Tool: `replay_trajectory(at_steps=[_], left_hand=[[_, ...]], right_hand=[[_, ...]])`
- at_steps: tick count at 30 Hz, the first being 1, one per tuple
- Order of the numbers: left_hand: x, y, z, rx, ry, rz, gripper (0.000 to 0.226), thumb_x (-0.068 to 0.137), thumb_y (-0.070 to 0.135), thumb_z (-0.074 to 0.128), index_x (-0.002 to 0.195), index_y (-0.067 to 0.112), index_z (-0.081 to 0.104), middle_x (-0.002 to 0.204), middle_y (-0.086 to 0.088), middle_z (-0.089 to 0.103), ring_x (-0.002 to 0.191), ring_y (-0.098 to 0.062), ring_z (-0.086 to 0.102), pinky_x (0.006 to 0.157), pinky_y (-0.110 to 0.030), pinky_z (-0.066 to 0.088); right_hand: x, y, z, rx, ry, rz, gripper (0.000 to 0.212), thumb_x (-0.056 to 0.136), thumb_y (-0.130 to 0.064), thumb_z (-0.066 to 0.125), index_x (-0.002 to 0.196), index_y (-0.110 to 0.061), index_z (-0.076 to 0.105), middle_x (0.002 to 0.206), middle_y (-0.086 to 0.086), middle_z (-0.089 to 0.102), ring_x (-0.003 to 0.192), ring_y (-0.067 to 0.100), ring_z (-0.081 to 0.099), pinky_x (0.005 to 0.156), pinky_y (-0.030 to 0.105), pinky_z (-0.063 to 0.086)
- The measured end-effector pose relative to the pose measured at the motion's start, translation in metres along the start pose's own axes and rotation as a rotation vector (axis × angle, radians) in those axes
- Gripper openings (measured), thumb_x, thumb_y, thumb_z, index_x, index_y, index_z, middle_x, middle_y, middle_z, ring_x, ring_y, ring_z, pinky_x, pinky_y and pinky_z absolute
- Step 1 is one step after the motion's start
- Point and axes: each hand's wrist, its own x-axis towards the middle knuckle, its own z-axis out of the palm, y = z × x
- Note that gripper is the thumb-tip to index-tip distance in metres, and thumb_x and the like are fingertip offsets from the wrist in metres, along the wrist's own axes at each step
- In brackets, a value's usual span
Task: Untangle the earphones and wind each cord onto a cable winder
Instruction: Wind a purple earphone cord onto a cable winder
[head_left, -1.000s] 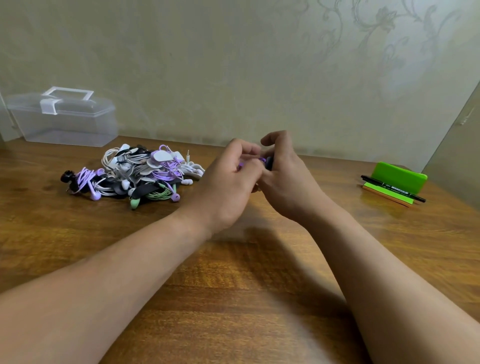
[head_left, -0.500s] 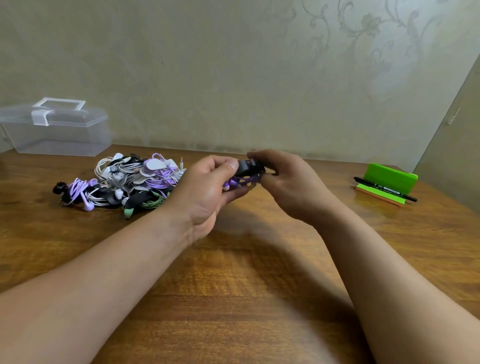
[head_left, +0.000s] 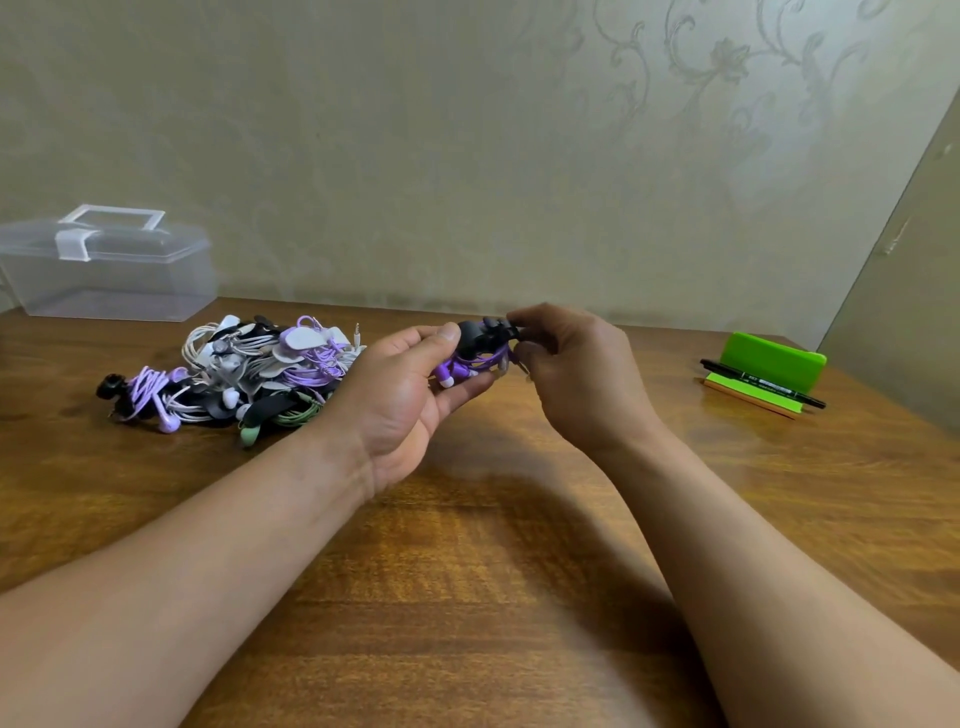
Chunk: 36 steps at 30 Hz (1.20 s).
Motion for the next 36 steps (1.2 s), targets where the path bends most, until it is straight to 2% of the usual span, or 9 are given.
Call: replay_trajectory(at_steps=[2,7,9,13,17,21,26,31,36], left_hand=[[0.001,0.0,0.0,-0.003,0.0,-0.002,0.029,0.104,0.008,0.056,0.124,-0.012,0.058,0.123,-0.029,0.068,0.113,-0.037,0.071,0.083,-0.036,0.063],[0.002,0.0,-0.001,-0.022,-0.007,0.011,0.015,0.104,0.008,0.056,0.109,-0.005,0.062,0.106,-0.021,0.074,0.094,-0.028,0.076,0.085,-0.037,0.064],[0.002,-0.001,-0.001,-0.005,-0.015,0.014,0.018,0.104,0.009,0.056,0.113,-0.006,0.062,0.112,-0.024,0.072,0.1,-0.03,0.075,0.084,-0.037,0.064],[0.003,-0.006,-0.001,0.096,-0.043,0.024,0.019,0.105,0.009,0.055,0.115,-0.006,0.06,0.125,-0.028,0.068,0.116,-0.036,0.07,0.089,-0.037,0.062],[0.004,-0.007,-0.002,0.198,-0.1,0.001,0.011,0.105,0.01,0.054,0.104,0.001,0.06,0.12,-0.027,0.07,0.11,-0.034,0.069,0.098,-0.045,0.059],[0.002,-0.009,-0.001,0.242,-0.119,-0.008,0.008,0.102,0.012,0.059,0.101,0.004,0.055,0.107,-0.021,0.07,0.099,-0.032,0.064,0.102,-0.053,0.055],[0.002,-0.002,-0.002,0.182,-0.144,-0.019,0.039,0.103,0.015,0.058,0.132,-0.011,0.053,0.12,-0.025,0.07,0.102,-0.032,0.069,0.094,-0.049,0.06],[0.0,-0.003,-0.004,0.063,-0.226,-0.126,0.039,0.103,0.012,0.053,0.136,-0.01,0.054,0.136,-0.031,0.061,0.116,-0.037,0.064,0.103,-0.051,0.054],[0.002,-0.009,-0.003,0.07,-0.259,-0.048,0.033,0.104,0.006,0.049,0.129,-0.014,0.056,0.12,-0.029,0.063,0.104,-0.03,0.066,0.103,-0.05,0.055]], right_hand=[[0.0,0.001,0.001,0.102,-0.014,0.116,0.026,0.098,-0.009,0.068,0.121,-0.02,0.075,0.1,-0.004,0.078,0.085,0.012,0.073,0.077,0.032,0.062],[-0.001,-0.002,0.001,0.353,-0.103,0.272,0.03,0.101,-0.008,0.067,0.13,-0.012,0.068,0.097,0.003,0.077,0.078,0.013,0.075,0.067,0.026,0.06],[-0.001,0.0,0.002,0.287,-0.1,0.271,0.033,0.101,-0.01,0.067,0.134,-0.014,0.066,0.097,0.002,0.075,0.078,0.012,0.073,0.068,0.027,0.061],[0.001,0.0,0.002,0.204,-0.049,0.27,0.038,0.1,-0.01,0.062,0.137,-0.016,0.064,0.09,-0.001,0.074,0.078,0.014,0.073,0.081,0.043,0.064],[-0.001,-0.006,0.004,0.226,-0.025,0.176,0.036,0.099,-0.007,0.057,0.132,-0.017,0.068,0.106,-0.002,0.074,0.098,0.012,0.071,0.094,0.038,0.06],[-0.004,-0.008,0.005,0.277,0.0,0.141,0.035,0.1,-0.003,0.053,0.128,-0.016,0.07,0.111,-0.003,0.073,0.097,0.009,0.069,0.091,0.032,0.058],[-0.007,-0.012,0.011,0.344,0.062,0.098,0.034,0.105,-0.004,0.049,0.128,-0.019,0.068,0.104,-0.003,0.068,0.092,0.009,0.07,0.084,0.03,0.06],[-0.007,-0.015,0.017,0.37,0.111,0.111,0.033,0.106,-0.006,0.048,0.128,-0.017,0.069,0.117,0.004,0.071,0.104,0.011,0.071,0.091,0.033,0.061],[-0.004,-0.021,0.019,0.423,0.138,0.163,0.034,0.103,-0.009,0.047,0.124,-0.018,0.073,0.114,0.002,0.074,0.104,0.015,0.073,0.093,0.043,0.061]])
